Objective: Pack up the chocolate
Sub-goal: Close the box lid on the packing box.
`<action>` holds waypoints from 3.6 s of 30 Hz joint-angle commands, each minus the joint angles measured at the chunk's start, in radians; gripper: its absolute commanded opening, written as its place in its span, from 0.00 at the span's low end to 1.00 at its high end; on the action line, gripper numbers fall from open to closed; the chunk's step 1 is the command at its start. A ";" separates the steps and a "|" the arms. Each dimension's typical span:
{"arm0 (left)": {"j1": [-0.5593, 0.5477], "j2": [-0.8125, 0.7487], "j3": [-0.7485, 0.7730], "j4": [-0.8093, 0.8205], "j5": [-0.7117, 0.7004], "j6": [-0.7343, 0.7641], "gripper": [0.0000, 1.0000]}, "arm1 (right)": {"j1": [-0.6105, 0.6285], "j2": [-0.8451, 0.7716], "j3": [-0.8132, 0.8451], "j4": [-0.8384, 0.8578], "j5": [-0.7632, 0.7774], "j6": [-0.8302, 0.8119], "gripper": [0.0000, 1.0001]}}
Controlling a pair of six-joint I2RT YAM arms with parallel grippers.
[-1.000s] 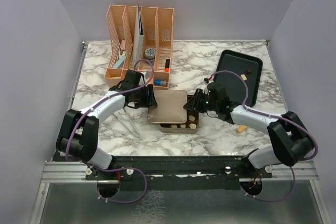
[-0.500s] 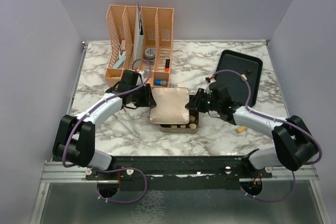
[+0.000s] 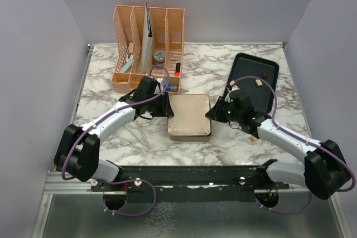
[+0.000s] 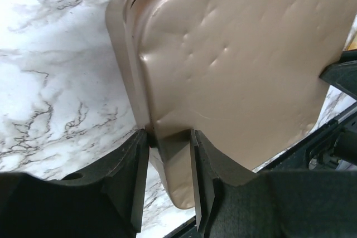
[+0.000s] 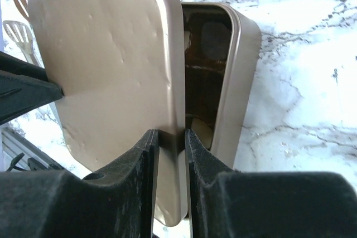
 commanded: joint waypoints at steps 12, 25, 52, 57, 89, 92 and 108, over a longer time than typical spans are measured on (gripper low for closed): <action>-0.072 0.090 0.109 0.005 0.048 -0.018 0.43 | 0.021 -0.005 0.024 -0.066 0.041 -0.007 0.30; -0.072 0.142 0.167 -0.027 -0.026 0.020 0.39 | 0.021 0.052 0.083 -0.077 0.082 -0.047 0.32; -0.072 0.176 0.234 -0.074 -0.047 0.028 0.40 | 0.021 0.076 0.130 -0.061 0.055 -0.040 0.32; -0.072 0.210 0.241 -0.060 -0.063 0.040 0.41 | 0.021 0.112 0.129 -0.049 0.092 -0.056 0.35; -0.072 0.245 0.281 -0.072 -0.133 0.100 0.49 | 0.021 0.099 0.135 -0.127 0.250 -0.100 0.47; -0.072 0.255 0.283 -0.071 -0.139 0.106 0.48 | 0.021 0.105 0.126 -0.119 0.261 -0.104 0.44; -0.069 0.321 0.338 -0.075 -0.216 0.136 0.45 | 0.019 0.235 0.213 -0.078 0.307 -0.180 0.42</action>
